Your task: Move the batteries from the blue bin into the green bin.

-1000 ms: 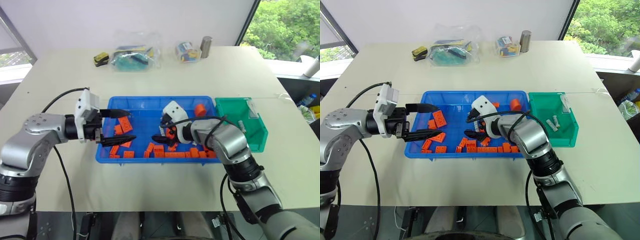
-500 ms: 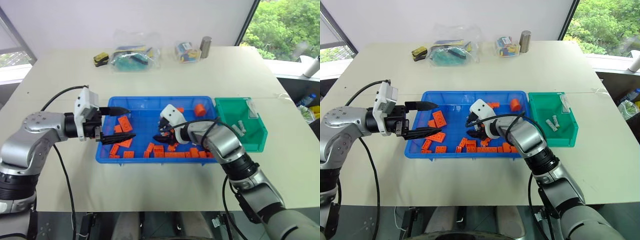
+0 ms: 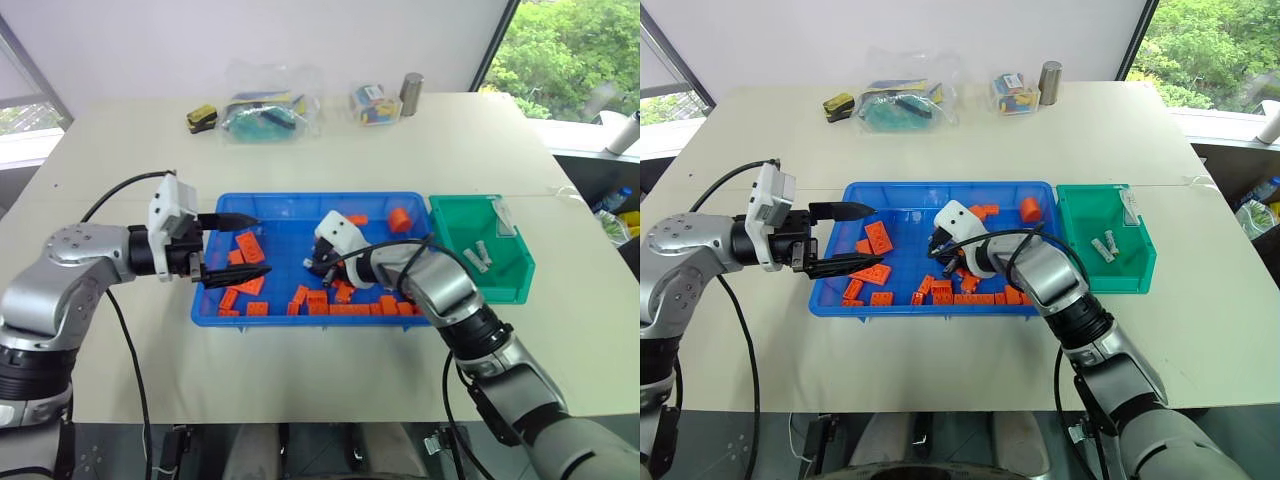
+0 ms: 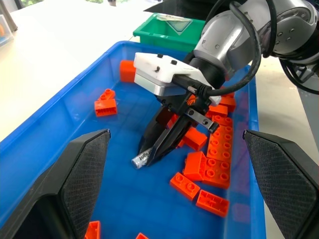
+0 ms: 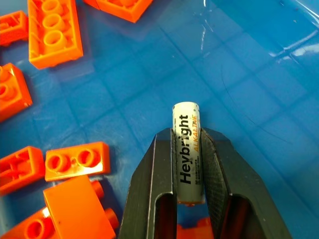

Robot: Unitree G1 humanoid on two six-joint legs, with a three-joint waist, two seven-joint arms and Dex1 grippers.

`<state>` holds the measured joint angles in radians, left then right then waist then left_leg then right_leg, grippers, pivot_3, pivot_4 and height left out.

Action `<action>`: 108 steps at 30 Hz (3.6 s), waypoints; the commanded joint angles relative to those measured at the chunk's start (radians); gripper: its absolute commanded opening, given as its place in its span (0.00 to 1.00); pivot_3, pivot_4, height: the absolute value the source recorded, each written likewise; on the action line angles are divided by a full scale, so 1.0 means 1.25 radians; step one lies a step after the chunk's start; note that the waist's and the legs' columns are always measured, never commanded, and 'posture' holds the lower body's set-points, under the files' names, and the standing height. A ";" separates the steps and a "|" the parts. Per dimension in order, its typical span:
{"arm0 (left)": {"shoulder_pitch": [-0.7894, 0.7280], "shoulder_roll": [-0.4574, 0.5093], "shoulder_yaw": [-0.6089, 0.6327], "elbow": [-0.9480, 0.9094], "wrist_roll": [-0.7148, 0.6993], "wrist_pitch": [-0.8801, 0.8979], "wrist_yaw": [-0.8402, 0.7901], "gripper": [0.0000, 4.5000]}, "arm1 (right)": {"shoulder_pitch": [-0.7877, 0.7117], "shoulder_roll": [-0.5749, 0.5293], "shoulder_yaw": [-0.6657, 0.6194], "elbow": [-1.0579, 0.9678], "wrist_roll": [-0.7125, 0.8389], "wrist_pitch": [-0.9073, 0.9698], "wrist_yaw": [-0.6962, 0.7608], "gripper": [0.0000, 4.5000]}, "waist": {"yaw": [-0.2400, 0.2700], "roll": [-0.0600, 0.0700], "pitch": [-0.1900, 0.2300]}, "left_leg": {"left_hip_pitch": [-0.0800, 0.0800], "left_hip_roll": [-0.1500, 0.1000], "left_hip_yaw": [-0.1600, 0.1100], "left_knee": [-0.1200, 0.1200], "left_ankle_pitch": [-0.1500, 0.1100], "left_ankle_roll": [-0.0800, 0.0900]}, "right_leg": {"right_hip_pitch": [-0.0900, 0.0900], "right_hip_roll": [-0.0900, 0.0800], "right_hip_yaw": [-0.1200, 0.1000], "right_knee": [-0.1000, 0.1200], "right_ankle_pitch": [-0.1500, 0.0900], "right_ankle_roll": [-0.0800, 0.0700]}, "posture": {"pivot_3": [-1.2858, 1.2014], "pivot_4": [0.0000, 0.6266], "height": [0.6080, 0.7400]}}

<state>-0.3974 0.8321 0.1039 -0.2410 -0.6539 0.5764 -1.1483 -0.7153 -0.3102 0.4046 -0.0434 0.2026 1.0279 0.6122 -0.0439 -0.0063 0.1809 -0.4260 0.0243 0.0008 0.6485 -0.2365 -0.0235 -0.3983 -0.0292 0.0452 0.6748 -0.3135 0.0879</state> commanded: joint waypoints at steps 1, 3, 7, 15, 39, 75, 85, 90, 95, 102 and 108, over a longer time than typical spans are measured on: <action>-0.010 0.000 0.019 -0.007 -0.011 -0.007 -0.002 1.00 | -0.026 0.016 -0.072 -0.028 0.036 0.034 -0.003 0.16 | 0.000 0.000 0.000 | 0.000 0.000 0.000 0.000 0.000 0.000 | 0.000 0.000 0.000 0.000 0.000 0.000 | 0.52 0.24 1.00; -0.013 0.001 0.013 -0.005 -0.009 -0.009 -0.008 1.00 | -0.033 0.022 -0.115 -0.037 0.054 0.060 -0.010 0.16 | 0.001 0.000 0.000 | 0.000 0.000 0.000 0.000 0.000 0.000 | 0.000 0.000 0.000 0.000 0.000 0.000 | 0.52 0.24 1.00; -0.025 0.002 0.008 0.008 -0.004 -0.013 -0.016 1.00 | -0.034 0.033 -0.139 -0.041 0.067 0.076 -0.026 0.16 | 0.001 0.000 0.000 | 0.000 0.000 0.000 0.000 0.000 0.000 | 0.000 0.000 0.000 0.000 0.000 0.000 | 0.52 0.24 1.00; -0.055 -0.003 -0.007 0.035 0.007 -0.015 -0.034 1.00 | -0.032 -0.014 -0.183 -0.084 0.066 0.086 -0.039 0.05 | 0.000 0.000 0.000 | 0.000 0.000 0.000 0.000 0.000 0.000 | 0.000 0.000 0.000 0.000 0.000 0.000 | 0.52 0.24 1.00; -0.106 -0.037 -0.051 0.094 0.040 -0.045 -0.080 1.00 | 0.119 -0.394 -0.499 -0.167 0.120 0.109 -0.039 0.63 | 0.019 0.000 0.000 | 0.000 0.001 0.004 0.000 0.000 0.000 | 0.000 0.001 0.002 -0.002 0.001 -0.001 | 0.52 0.24 1.00; -0.046 -0.028 -0.015 -0.006 0.011 -0.010 -0.012 1.00 | -0.030 -0.466 0.061 0.037 -0.118 -0.323 0.506 1.00 | 0.022 -0.001 0.001 | 0.001 0.002 0.004 0.002 0.000 0.000 | 0.000 0.001 0.002 -0.001 0.001 -0.001 | 0.52 0.24 1.00; -0.049 -0.029 -0.015 -0.002 0.011 -0.013 -0.011 1.00 | -0.097 -0.449 0.052 0.179 -0.170 -0.441 0.553 1.00 | 0.024 -0.001 0.001 | 0.000 0.002 0.004 0.002 0.000 0.000 | 0.000 0.001 0.002 -0.001 0.001 -0.001 | 0.52 0.24 1.00; -0.054 -0.027 -0.012 0.000 0.010 -0.011 -0.009 1.00 | -0.097 -0.450 0.060 0.199 -0.209 -0.564 0.603 1.00 | 0.023 -0.001 0.001 | 0.000 0.002 0.004 0.002 0.000 0.000 | 0.000 0.001 0.002 -0.001 0.001 -0.001 | 0.52 0.24 1.00; -0.052 -0.023 -0.008 -0.001 0.010 -0.011 -0.007 1.00 | -0.088 -0.433 0.060 0.191 -0.226 -0.580 0.629 1.00 | 0.023 -0.001 0.001 | 0.001 0.002 0.004 0.002 0.000 0.000 | 0.000 0.001 0.002 0.000 0.001 -0.001 | 0.52 0.24 1.00; -0.051 -0.024 -0.006 -0.003 0.010 -0.012 -0.002 1.00 | -0.080 -0.391 0.065 0.205 -0.260 -0.579 0.616 1.00 | 0.019 -0.001 0.001 | 0.001 0.002 0.004 0.002 0.000 0.000 | 0.001 0.001 0.002 0.000 0.001 -0.001 | 0.52 0.24 1.00; -0.051 -0.026 -0.005 -0.003 0.011 -0.015 0.001 1.00 | -0.075 -0.371 0.061 0.220 -0.285 -0.592 0.615 0.88 | 0.016 -0.002 0.001 | 0.006 0.003 0.004 0.002 0.000 0.000 | 0.005 0.002 0.002 0.000 0.001 -0.001 | 0.52 0.24 1.00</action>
<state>-0.4455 0.7914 0.0639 -0.2208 -0.6234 0.5635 -1.1492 -0.8234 -0.7931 0.4703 0.2214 -0.1448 0.2967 1.3879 -0.0244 -0.0090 0.1817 -0.4172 0.0276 0.0063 0.6508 -0.2366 -0.0235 -0.3912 -0.0267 0.0478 0.6748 -0.3125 0.0866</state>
